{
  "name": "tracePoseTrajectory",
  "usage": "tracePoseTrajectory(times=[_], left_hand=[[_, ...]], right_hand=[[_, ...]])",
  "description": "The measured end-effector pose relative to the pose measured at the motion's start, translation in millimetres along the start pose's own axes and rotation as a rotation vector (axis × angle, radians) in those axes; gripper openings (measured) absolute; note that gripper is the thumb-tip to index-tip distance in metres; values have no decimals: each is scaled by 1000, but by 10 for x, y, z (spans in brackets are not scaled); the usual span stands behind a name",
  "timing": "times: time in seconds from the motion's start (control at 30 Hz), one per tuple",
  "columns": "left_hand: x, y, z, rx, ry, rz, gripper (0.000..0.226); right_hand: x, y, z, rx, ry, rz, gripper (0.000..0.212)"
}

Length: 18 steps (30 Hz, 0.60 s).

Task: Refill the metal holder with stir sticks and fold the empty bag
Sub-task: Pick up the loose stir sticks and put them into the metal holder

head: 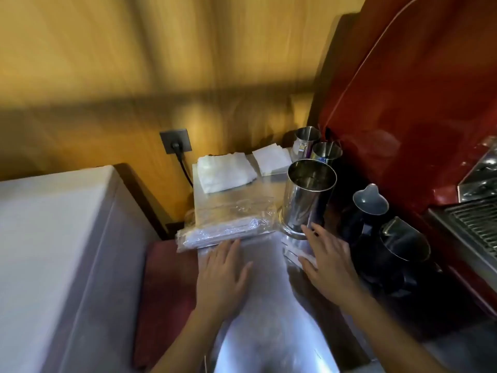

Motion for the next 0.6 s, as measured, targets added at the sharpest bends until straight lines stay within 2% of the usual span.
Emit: tracePoseTrajectory(times=[0.13,0.23,0.4,0.53,0.6], left_hand=[[81,214,157,72,-10,-12,50],[84,270,213,70,24,-38,54],[79,276,199,64,33,-64,56],[90,294,200,68,27,-61,57],[87,295,199,71,24,-57,57]], right_hand=[[-69,193,113,26,6,109,63],[-123,259,189,-29,1,181,60],[-153,322,273,-64,15,222,18],[-103,317,270,-72,-7,256,14],[-103,344,252,-34,-9,236,5]])
Point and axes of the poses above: each hand's wrist, its own z-axis away from the middle knuckle, its own y-axis out of the palm, x = y × z, the point moved 10 cm from there along -z, towards the middle knuckle, and after that the axes turned 6 degrees about y, right-handed, at the moved point
